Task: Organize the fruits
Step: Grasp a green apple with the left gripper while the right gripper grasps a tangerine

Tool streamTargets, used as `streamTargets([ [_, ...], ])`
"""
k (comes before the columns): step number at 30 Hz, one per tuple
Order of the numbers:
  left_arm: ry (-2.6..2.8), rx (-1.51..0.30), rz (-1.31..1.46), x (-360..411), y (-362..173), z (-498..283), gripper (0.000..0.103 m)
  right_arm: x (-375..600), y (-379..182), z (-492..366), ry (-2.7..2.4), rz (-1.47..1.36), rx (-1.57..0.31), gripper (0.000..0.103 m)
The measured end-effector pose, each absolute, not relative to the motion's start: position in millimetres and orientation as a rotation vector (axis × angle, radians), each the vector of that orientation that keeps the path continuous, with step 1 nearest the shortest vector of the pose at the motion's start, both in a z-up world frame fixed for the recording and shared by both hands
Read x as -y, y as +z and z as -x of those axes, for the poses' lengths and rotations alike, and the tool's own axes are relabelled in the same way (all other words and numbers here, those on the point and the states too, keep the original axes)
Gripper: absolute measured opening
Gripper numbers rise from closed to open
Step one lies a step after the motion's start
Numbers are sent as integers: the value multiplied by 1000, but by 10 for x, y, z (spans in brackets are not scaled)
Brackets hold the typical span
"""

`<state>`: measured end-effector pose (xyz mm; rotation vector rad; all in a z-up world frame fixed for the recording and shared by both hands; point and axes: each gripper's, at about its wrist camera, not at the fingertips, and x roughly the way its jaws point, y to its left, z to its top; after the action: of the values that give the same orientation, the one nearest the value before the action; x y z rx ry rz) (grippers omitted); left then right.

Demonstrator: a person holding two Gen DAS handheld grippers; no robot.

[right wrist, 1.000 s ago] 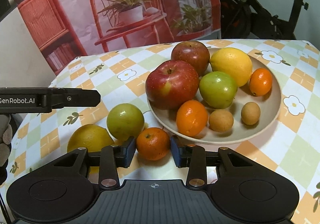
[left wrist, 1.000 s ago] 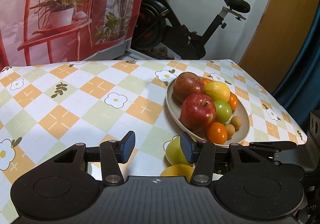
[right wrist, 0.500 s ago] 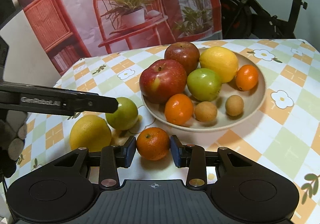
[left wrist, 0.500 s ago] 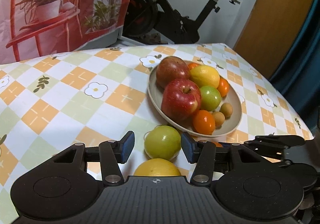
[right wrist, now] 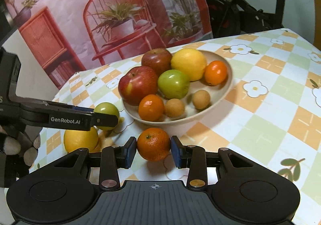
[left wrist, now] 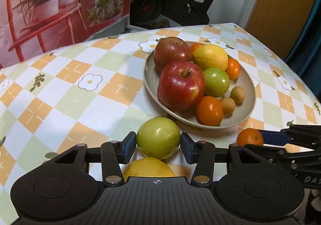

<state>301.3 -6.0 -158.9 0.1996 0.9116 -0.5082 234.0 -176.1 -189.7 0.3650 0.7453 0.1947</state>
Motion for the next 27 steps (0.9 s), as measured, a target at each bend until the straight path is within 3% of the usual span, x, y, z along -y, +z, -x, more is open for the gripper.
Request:
streamTargets([
  [15,-421,-800,-225,182,-1204,-2720,50,2143,-1787,-2151,180,-417,-617,34],
  [27,-527,-765,-311,825,-1177,-2489,50,2590,-1850,-2227,118,-337,-561,34],
])
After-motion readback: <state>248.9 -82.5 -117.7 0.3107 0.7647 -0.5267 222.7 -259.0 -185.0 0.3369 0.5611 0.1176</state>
